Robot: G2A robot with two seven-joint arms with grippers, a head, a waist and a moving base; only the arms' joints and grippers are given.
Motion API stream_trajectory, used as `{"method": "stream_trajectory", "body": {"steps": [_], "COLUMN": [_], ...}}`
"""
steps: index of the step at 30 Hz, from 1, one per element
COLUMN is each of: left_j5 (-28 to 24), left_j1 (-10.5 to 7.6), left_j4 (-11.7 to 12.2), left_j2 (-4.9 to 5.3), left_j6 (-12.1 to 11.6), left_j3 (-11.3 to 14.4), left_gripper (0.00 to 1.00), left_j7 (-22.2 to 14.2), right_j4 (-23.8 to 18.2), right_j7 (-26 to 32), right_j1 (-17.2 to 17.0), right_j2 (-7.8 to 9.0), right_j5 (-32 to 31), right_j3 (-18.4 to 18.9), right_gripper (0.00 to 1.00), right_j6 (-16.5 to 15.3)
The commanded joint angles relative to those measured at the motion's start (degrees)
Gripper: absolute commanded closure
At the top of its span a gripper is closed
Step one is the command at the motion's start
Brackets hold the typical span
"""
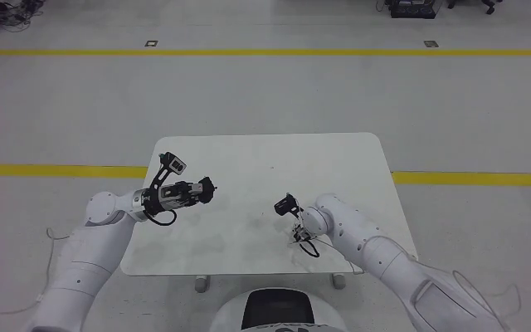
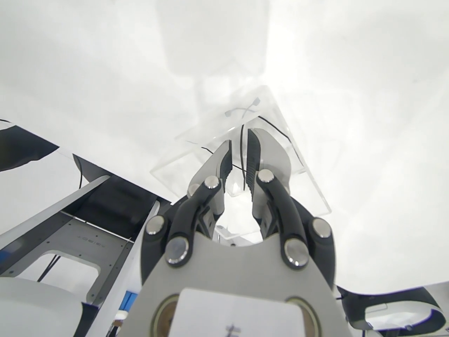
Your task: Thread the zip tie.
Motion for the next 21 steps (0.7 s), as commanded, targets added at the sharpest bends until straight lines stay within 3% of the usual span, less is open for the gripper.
{"method": "stream_trajectory", "body": {"steps": [1, 6, 13, 21], "left_j5": [0.0, 0.0, 0.0, 0.0], "left_j1": [0.00, 0.00, 0.00, 0.00], "left_j4": [0.0, 0.0, 0.0, 0.0], "left_j2": [0.00, 0.00, 0.00, 0.00], "left_j6": [0.0, 0.0, 0.0, 0.0], "left_j3": [0.0, 0.0, 0.0, 0.0], "left_gripper": [1.00, 1.00, 1.00, 1.00], "left_j7": [0.0, 0.0, 0.0, 0.0], "right_j4": [0.4, 1.3, 1.7, -3.1], "right_j7": [0.1, 0.2, 0.3, 1.6], "right_j1": [0.1, 0.3, 0.7, -0.4], "right_j2": [-0.17, -0.60, -0.93, 0.84], "right_j5": [-0.1, -0.2, -0.3, -0.9], "right_j3": [-0.1, -0.3, 0.1, 4.3], "right_gripper": [0.91, 1.00, 1.00, 1.00], "right_j6": [0.1, 0.2, 0.0, -0.9]}}
